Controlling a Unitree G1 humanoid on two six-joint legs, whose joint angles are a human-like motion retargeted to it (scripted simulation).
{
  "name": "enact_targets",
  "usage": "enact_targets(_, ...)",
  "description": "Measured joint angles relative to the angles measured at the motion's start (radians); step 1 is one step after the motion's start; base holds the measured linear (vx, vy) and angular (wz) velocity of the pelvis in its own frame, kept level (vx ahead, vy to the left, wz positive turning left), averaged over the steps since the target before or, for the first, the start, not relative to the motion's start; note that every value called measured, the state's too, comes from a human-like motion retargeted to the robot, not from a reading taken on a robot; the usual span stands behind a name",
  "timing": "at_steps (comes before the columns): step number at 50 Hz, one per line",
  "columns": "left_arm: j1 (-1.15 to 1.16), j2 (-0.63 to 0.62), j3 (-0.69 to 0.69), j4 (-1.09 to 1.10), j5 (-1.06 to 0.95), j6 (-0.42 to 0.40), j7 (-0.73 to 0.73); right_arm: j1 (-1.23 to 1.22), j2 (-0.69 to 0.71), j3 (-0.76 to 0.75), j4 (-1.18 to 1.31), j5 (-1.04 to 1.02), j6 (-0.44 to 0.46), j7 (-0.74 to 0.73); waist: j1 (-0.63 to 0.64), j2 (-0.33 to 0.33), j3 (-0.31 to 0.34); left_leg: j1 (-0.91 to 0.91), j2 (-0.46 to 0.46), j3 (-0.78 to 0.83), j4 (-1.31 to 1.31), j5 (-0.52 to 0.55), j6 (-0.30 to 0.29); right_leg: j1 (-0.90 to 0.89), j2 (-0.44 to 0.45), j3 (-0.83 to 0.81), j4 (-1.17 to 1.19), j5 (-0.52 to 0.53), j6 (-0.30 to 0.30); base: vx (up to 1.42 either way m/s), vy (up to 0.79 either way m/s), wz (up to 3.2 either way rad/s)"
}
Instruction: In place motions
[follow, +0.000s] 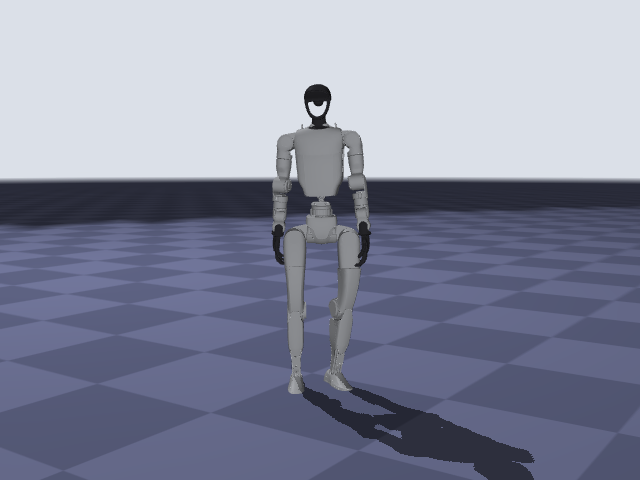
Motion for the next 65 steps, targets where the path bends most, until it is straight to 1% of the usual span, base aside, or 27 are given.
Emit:
enact_targets(5,-0.017,-0.013,-0.04,-0.008,0.044,-0.003,-0.009,-0.022,0.017,0.033,-0.012,-0.014,0.0,0.015,-0.028,0.006,0.007,-0.063,0.024,-0.102,0.033,0.027,-0.009,0.003,0.003,-0.035,0.037,-0.01,0.016,-0.09,-0.11,1.2)
enact_targets(10,-0.022,-0.012,-0.083,-0.016,0.071,-0.011,-0.017,-0.04,0.036,0.065,-0.06,-0.054,-0.008,0.038,-0.037,-0.005,0.023,-0.138,0.028,-0.259,0.055,0.077,-0.025,0.004,0.054,0.197,0.071,0.0,0.061,-0.13,-0.21,1.73)
enact_targets(11,-0.025,-0.009,-0.091,-0.015,0.074,-0.011,-0.018,-0.043,0.037,0.07,-0.071,-0.061,-0.012,0.044,-0.037,-0.006,0.03,-0.15,0.025,-0.296,0.057,0.089,-0.029,0.009,0.056,0.21,0.073,-0.009,0.064,-0.15,-0.21,1.93)
enact_targets(12,-0.029,-0.006,-0.098,-0.014,0.076,-0.01,-0.017,-0.047,0.036,0.075,-0.084,-0.07,-0.016,0.05,-0.035,-0.007,0.039,-0.161,0.02,-0.335,0.058,0.101,-0.034,0.016,0.055,0.207,0.072,-0.022,0.06,-0.2,-0.18,2.0)
enact_targets(15,-0.039,0.003,-0.112,-0.015,0.084,-0.012,0.002,-0.056,0.028,0.085,-0.116,-0.097,-0.032,0.063,-0.01,-0.015,0.063,-0.185,-0.003,-0.438,0.051,0.139,-0.045,0.036,0.042,0.105,0.037,-0.057,-0.01,-0.21,-0.19,1.82)
enact_targets(17,-0.048,0.006,-0.127,-0.028,0.081,-0.031,0.053,-0.07,0.012,0.076,-0.132,-0.108,-0.039,0.07,0.06,-0.032,0.083,-0.208,-0.032,-0.48,0.042,0.171,-0.035,0.04,0.036,0.037,0.022,-0.058,-0.044,-0.26,-0.17,1.66)
enact_targets(18,-0.05,0.002,-0.135,-0.035,0.075,-0.041,0.084,-0.075,0.004,0.067,-0.137,-0.114,-0.042,0.072,0.098,-0.034,0.09,-0.22,-0.034,-0.483,0.038,0.183,-0.027,0.036,0.032,0.007,0.024,-0.06,-0.046,-0.23,-0.13,1.79)
enact_targets(20,-0.048,-0.009,-0.148,-0.041,0.052,-0.061,0.132,-0.075,-0.013,0.055,-0.143,-0.124,-0.047,0.074,0.13,-0.04,0.102,-0.23,-0.021,-0.429,0.026,0.175,0.0,0.042,-0.004,-0.081,0.013,-0.063,-0.038,-0.16,-0.09,2.25)
enact_targets(23,-0.03,-0.018,-0.132,-0.037,0.011,-0.082,0.141,-0.071,-0.041,0.048,-0.147,-0.155,-0.042,0.072,0.158,-0.068,0.099,-0.228,0.049,-0.101,0.007,0.132,0.023,0.063,-0.055,-0.247,-0.014,-0.074,-0.045,-0.09,-0.02,2.85)
enact_targets(25,-0.019,-0.022,-0.123,-0.032,-0.005,-0.087,0.139,-0.064,-0.05,0.041,-0.149,-0.169,-0.039,0.058,0.156,-0.073,0.087,-0.22,0.086,0.078,0.0,0.124,0.0,0.074,-0.076,-0.336,-0.034,-0.078,-0.041,-0.03,0.07,2.86)
enact_targets(27,-0.007,-0.025,-0.112,-0.022,-0.018,-0.087,0.144,-0.052,-0.061,0.034,-0.147,-0.168,-0.046,0.044,0.127,-0.086,0.069,-0.191,0.117,0.35,0.008,0.126,-0.011,0.095,-0.116,-0.494,-0.059,-0.09,-0.031,-0.01,0.1,3.67)
enact_targets(29,0.002,-0.024,-0.101,-0.017,-0.022,-0.087,0.152,-0.041,-0.067,0.032,-0.14,-0.158,-0.052,0.047,0.123,-0.094,0.061,-0.156,0.125,0.481,0.009,0.133,-0.01,0.12,-0.134,-0.613,-0.077,-0.101,-0.021,0.03,0.18,3.2)
enact_targets(30,0.002,-0.022,-0.094,-0.014,-0.024,-0.086,0.154,-0.038,-0.069,0.03,-0.135,-0.154,-0.054,0.052,0.124,-0.098,0.059,-0.143,0.124,0.519,0.008,0.137,-0.001,0.133,-0.14,-0.671,-0.086,-0.108,-0.017,0.05,0.2,2.95)
enact_targets(35,0.006,-0.011,-0.066,0.004,-0.03,-0.082,0.155,-0.016,-0.061,0.009,-0.105,-0.154,-0.038,0.05,0.131,-0.129,0.027,-0.116,0.131,0.523,0.063,0.13,0.066,0.199,-0.149,-0.902,-0.145,-0.132,0.027,0.14,0.24,2.97)
enact_targets(37,0.011,-0.006,-0.056,0.006,-0.033,-0.081,0.155,0.002,-0.053,0.001,-0.097,-0.152,-0.034,0.044,0.108,-0.151,-0.008,-0.076,0.124,0.665,0.09,0.111,0.096,0.214,-0.157,-1.004,-0.161,-0.145,0.059,0.24,0.2,3.87)
enact_targets(40,0.012,0.007,-0.036,0.004,-0.035,-0.08,0.154,0.019,-0.038,-0.011,-0.094,-0.148,-0.033,0.044,0.056,-0.179,-0.058,-0.033,0.086,0.803,0.127,0.077,0.138,0.235,-0.164,-1.173,-0.181,-0.155,0.108,0.29,0.17,3.96)
enact_targets(42,0.015,0.013,-0.022,0.0,-0.04,-0.08,0.153,0.025,-0.029,-0.019,-0.101,-0.146,-0.036,0.052,0.064,-0.188,-0.071,-0.022,0.059,0.775,0.14,0.083,0.138,0.254,-0.155,-1.245,-0.182,-0.155,0.136,0.41,0.26,3.03)
enact_targets(45,0.026,0.011,-0.005,0.0,-0.066,-0.081,0.153,0.026,-0.027,-0.035,-0.122,-0.151,-0.042,0.064,0.114,-0.158,-0.066,-0.001,0.031,0.711,0.064,0.055,0.059,0.286,-0.109,-1.295,-0.16,-0.153,0.158,0.45,0.31,1.87)
enact_targets(47,0.055,0.001,0.024,0.018,-0.107,-0.082,0.145,0.032,-0.037,-0.034,-0.146,-0.161,-0.043,0.071,0.141,-0.139,-0.081,-0.036,-0.01,0.531,0.027,0.032,0.097,0.315,-0.093,-1.293,-0.13,-0.119,0.152,0.55,0.3,1.48)
enact_targets(48,0.065,-0.003,0.042,0.034,-0.126,-0.08,0.134,0.032,-0.042,-0.024,-0.159,-0.164,-0.038,0.075,0.157,-0.14,-0.092,-0.069,0.005,0.511,0.048,0.039,0.104,0.314,-0.108,-1.264,-0.112,-0.094,0.148,0.52,0.31,1.18)
enact_targets(50,0.074,-0.005,0.071,0.065,-0.17,-0.068,0.134,0.029,-0.042,-0.011,-0.195,-0.157,-0.037,0.071,0.147,-0.103,-0.098,-0.089,0.013,0.426,0.047,0.025,0.122,0.332,-0.1,-1.256,-0.059,-0.029,0.126,0.4,0.28,1.49)
enact_targets(55,0.084,-0.001,0.122,0.061,-0.167,-0.067,0.133,0.001,-0.04,0.012,-0.272,-0.118,-0.105,0.127,0.083,0.005,-0.062,-0.077,0.071,0.291,0.025,0.022,0.141,0.329,-0.13,-1.122,0.22,0.124,-0.002,0.28,0.21,1.78)
enact_targets(57,0.074,0.016,0.13,0.061,-0.142,-0.056,0.117,-0.014,-0.033,0.024,-0.292,-0.121,-0.1,0.145,0.053,0.022,-0.045,-0.09,0.085,0.229,0.031,0.027,0.146,0.261,-0.179,-0.986,0.403,0.148,-0.044,0.23,0.07,1.89)
enact_targets(59,0.059,0.036,0.116,0.063,-0.121,-0.049,0.11,-0.022,-0.023,0.032,-0.295,-0.103,-0.102,0.133,0.046,0.017,-0.029,-0.094,0.077,0.179,0.024,0.037,0.153,0.178,-0.191,-0.825,0.53,0.144,-0.018,0.18,-0.02,2.01)
enact_targets(60,0.049,0.045,0.102,0.064,-0.112,-0.048,0.108,-0.024,-0.018,0.032,-0.294,-0.093,-0.107,0.127,0.052,0.009,-0.021,-0.095,0.068,0.159,0.017,0.044,0.156,0.123,-0.172,-0.714,0.568,0.134,0.011,0.14,-0.07,1.89)
enact_targets(62,0.034,0.057,0.08,0.062,-0.104,-0.046,0.103,-0.022,-0.012,0.038,-0.292,-0.095,-0.11,0.133,0.069,-0.002,-0.009,-0.099,0.065,0.144,0.013,0.055,0.158,0.056,-0.11,-0.564,0.571,0.126,0.049,0.1,-0.1,1.53)
enact_targets(65,0.017,0.067,0.057,0.055,-0.099,-0.045,0.082,-0.021,-0.009,0.054,-0.292,-0.126,-0.111,0.13,0.091,-0.011,0.005,-0.114,0.071,0.106,0.026,0.061,0.158,0.007,-0.108,-0.506,0.541,0.082,0.043,0.14,-0.1,1.34)
